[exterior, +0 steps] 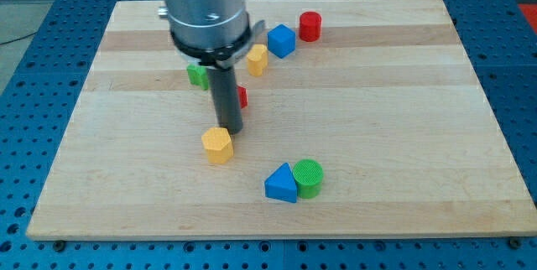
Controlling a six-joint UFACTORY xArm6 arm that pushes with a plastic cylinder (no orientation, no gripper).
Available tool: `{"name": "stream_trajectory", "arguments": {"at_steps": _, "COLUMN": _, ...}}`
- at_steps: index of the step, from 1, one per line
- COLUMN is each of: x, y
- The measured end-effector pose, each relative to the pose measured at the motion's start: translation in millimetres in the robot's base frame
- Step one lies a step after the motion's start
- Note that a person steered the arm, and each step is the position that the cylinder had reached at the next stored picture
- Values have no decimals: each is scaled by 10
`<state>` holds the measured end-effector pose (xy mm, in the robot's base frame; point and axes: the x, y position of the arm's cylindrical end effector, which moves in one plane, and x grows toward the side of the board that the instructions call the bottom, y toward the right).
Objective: Push the yellow hexagon into the blue triangle
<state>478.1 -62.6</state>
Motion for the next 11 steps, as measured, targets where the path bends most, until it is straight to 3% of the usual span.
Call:
{"name": "stream_trajectory", "arguments": {"at_steps": 2, "x": -234, "y": -658}}
{"name": "stream_trajectory", "arguments": {"at_steps": 3, "x": 140, "y": -903}}
{"name": "stream_trajectory", "arguments": {"at_steps": 7, "x": 206, "y": 457}}
{"name": "stream_trajectory", "arguments": {"at_steps": 9, "x": 20, "y": -226}}
{"name": "stream_trajectory", "arguments": {"at_steps": 10, "x": 218, "y": -447}}
{"name": "stream_trajectory", "arguments": {"at_steps": 11, "x": 356, "y": -243}}
